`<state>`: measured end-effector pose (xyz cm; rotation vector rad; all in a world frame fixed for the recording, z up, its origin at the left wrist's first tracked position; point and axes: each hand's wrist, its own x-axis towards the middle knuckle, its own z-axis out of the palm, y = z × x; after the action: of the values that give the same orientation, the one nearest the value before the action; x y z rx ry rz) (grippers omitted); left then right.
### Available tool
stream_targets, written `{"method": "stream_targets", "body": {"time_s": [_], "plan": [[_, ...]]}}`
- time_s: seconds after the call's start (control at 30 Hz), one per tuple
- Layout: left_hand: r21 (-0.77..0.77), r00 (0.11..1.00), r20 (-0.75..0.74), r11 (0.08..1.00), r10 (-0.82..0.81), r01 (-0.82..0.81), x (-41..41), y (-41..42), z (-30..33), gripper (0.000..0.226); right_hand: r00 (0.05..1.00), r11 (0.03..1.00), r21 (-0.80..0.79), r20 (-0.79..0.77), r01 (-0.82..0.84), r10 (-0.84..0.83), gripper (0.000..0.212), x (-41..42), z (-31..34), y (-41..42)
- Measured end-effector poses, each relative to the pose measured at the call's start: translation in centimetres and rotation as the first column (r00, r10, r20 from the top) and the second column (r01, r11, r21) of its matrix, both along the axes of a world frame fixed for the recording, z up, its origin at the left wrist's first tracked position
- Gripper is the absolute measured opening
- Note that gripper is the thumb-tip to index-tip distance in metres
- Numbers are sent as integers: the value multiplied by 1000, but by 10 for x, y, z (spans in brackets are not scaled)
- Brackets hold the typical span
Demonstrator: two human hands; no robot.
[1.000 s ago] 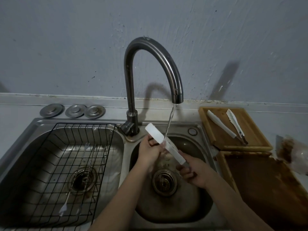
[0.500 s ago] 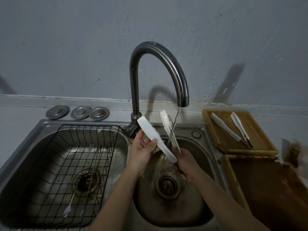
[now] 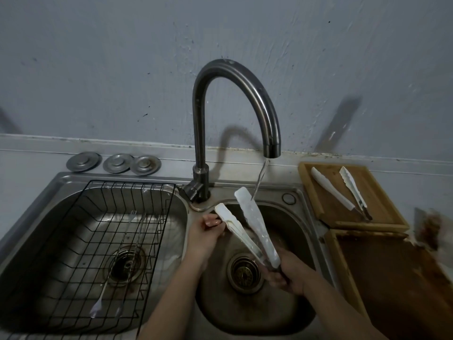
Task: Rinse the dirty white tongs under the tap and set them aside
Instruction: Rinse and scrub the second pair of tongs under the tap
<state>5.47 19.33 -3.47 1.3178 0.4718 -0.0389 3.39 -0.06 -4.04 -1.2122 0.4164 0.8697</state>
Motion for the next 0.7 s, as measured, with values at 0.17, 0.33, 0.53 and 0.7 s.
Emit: {"method": "stream_targets", "body": {"time_s": [0.17,0.33,0.53,0.7], "plan": [[327,993,101,941,60,-90,1,-11,-12,22,999,996,91,-36,20,-16,51,4,-5,-2],[955,847,258,255,-465,-151,-14,-14,-15,27,997,994,86,-49,66,-62,43,4,-8,-10],[998,708,-51,-9,-704,63,-25,-17,-35,38,1000,995,-94,14,18,-16,29,-3,-6,-25],[971,820,-230,-74,-524,225,-8,-20,-30,50,999,997,-58,-17,43,-44,33,-10,-5,-30]]}}
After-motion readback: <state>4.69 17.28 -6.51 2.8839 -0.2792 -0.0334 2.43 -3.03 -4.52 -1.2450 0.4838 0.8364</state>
